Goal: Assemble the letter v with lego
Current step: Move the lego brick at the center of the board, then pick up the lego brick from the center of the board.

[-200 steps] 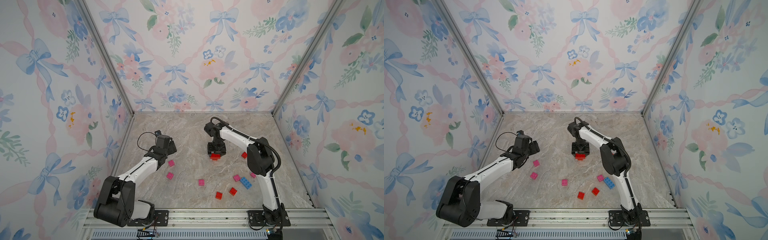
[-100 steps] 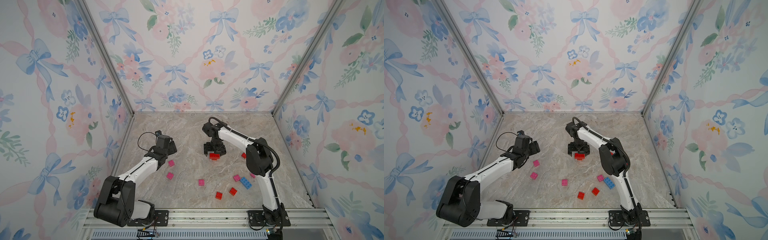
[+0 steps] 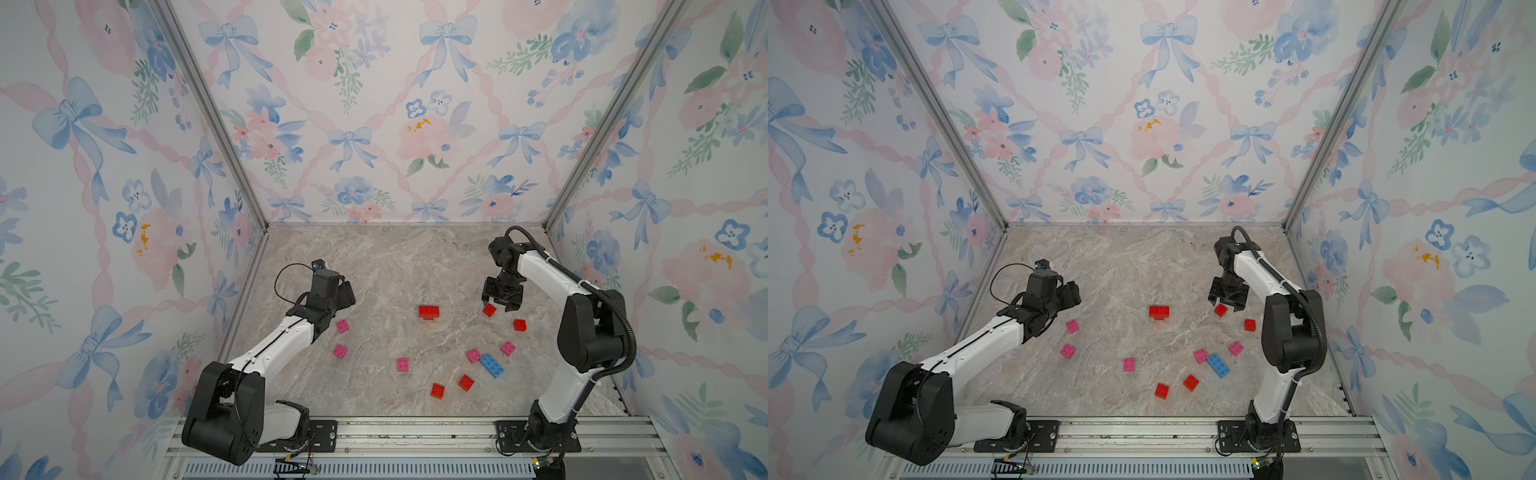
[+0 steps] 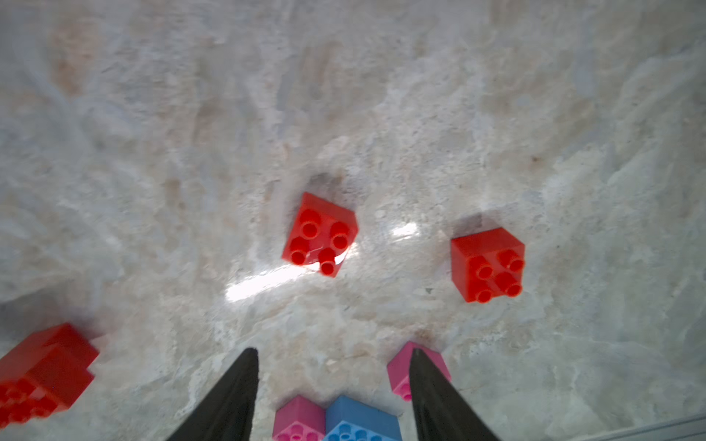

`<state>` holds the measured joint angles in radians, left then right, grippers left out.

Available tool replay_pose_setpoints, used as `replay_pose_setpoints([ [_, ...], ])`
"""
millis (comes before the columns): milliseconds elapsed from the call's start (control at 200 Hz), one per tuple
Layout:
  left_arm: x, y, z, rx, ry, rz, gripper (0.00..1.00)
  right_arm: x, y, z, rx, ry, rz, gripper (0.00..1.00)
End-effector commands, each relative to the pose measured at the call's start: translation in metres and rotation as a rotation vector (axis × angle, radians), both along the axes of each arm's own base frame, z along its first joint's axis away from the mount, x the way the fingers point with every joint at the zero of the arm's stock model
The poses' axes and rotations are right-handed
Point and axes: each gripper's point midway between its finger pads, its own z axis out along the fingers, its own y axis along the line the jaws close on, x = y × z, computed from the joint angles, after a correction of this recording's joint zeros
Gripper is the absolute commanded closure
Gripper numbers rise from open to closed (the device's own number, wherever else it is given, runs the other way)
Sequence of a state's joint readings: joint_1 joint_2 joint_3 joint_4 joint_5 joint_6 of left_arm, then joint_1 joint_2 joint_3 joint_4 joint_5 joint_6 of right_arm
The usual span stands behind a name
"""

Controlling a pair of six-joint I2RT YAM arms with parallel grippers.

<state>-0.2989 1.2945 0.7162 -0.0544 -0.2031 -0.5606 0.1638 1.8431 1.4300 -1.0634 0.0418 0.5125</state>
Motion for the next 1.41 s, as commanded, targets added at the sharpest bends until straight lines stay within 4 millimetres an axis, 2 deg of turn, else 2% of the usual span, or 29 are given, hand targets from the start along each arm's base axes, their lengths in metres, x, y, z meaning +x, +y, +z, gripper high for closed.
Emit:
replay_pose_setpoints([
  [0,-0.001,-0.005,0.007,-0.005,-0.007,-0.014,0.18,0.02,0.015,-0.011,0.04,-0.063,-0.036,0.37],
  [190,-0.002,-0.013,0.009,-0.006,-0.013,-0.031,0.18,0.035,0.007,-0.035,0.018,-0.053,-0.105,0.38],
  [375,-0.001,-0.012,0.015,0.0,-0.028,-0.031,0.18,0.03,0.001,-0.046,-0.019,-0.01,-0.107,0.42],
  [440,-0.001,-0.012,0.014,0.001,-0.029,-0.03,0.18,0.028,0.002,-0.047,-0.01,-0.007,-0.108,0.47],
  [575,-0.001,-0.011,0.011,0.007,-0.019,-0.031,0.17,0.024,0.006,-0.048,-0.014,-0.004,-0.075,0.65],
  [695,-0.002,-0.01,0.011,0.011,-0.02,-0.03,0.17,0.017,0.026,-0.039,-0.028,0.002,0.086,0.74],
  [825,-0.003,-0.009,0.011,0.017,-0.02,-0.029,0.17,-0.005,0.071,-0.032,-0.003,0.011,0.3,0.79],
  [930,-0.003,-0.009,0.009,0.016,-0.016,-0.027,0.17,-0.024,0.098,-0.036,0.04,0.014,0.349,0.79],
  [1020,-0.003,-0.009,0.009,0.013,-0.016,-0.025,0.17,-0.027,0.116,-0.044,0.069,0.0,0.38,0.79],
  [1135,-0.003,-0.009,0.008,0.015,-0.012,-0.025,0.17,-0.029,0.122,-0.055,0.071,0.021,0.392,0.76],
  [1215,-0.004,-0.008,0.008,0.018,-0.013,-0.022,0.18,-0.03,0.121,-0.055,0.075,0.029,0.382,0.64],
  [1310,-0.005,-0.008,0.007,0.019,-0.01,-0.023,0.17,-0.03,0.115,-0.039,0.073,0.009,0.373,0.42],
  [1400,-0.004,-0.008,0.007,0.017,-0.01,-0.024,0.17,-0.028,0.091,-0.015,0.053,-0.024,0.32,0.31],
])
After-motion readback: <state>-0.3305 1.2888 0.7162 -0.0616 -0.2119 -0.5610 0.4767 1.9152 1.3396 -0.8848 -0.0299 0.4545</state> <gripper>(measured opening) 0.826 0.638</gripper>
